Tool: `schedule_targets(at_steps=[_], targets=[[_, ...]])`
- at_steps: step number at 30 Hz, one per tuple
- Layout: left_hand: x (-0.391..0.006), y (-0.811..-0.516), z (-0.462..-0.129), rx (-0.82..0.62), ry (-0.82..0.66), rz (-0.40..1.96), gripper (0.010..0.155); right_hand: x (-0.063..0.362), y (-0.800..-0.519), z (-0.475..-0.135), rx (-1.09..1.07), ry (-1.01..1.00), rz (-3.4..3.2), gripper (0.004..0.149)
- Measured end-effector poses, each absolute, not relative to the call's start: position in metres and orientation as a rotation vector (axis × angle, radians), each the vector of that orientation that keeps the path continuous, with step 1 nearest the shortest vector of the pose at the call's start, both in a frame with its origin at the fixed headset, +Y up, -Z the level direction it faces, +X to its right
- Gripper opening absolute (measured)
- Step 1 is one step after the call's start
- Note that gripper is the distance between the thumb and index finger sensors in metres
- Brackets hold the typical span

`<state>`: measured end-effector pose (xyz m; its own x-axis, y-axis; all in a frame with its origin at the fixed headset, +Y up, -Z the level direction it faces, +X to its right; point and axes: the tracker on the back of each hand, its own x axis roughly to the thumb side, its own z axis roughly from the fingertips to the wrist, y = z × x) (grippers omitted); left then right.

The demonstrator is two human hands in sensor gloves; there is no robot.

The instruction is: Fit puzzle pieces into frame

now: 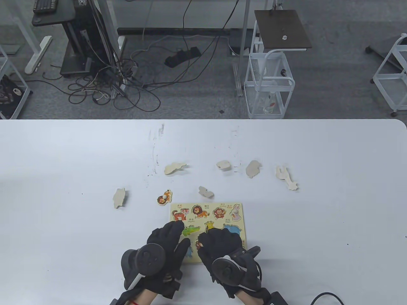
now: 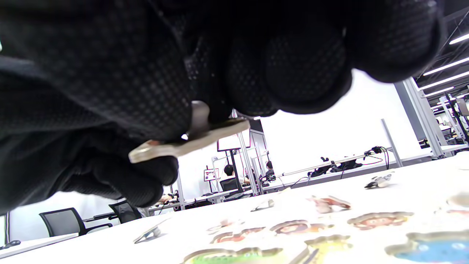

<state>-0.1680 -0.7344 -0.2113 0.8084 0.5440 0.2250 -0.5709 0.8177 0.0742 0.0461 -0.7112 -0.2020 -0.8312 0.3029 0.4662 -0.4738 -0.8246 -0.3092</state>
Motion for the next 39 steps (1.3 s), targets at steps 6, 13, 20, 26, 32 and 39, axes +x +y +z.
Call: schedule_targets(at_steps=[6,13,20,26,32,39], targets=[[-0.169,-0.738,-0.214,0.113,-0.176,0.536,0.067,0.057,-0.698,-0.207,0.512,-0.593,2.521,0.047],[-0.167,-0.737,-0.214,0.096,-0.227,0.483,0.070,0.061,-0.686,-0.229,0.493,-0.608,2.595,0.047],[-0.164,-0.741,-0.216,0.057,-0.238,0.471,0.071,0.057,-0.684,-0.269,0.474,-0.495,2.804,0.046],[-0.165,-0.743,-0.217,0.035,-0.230,0.476,0.071,0.050,-0.693,-0.294,0.421,-0.375,2.942,0.046],[-0.169,-0.744,-0.220,0.011,-0.214,0.513,0.071,0.042,-0.712,-0.311,0.381,-0.290,3.073,0.046],[-0.169,-0.745,-0.221,0.016,-0.215,0.525,0.069,0.040,-0.727,-0.322,0.352,-0.251,3.180,0.045]])
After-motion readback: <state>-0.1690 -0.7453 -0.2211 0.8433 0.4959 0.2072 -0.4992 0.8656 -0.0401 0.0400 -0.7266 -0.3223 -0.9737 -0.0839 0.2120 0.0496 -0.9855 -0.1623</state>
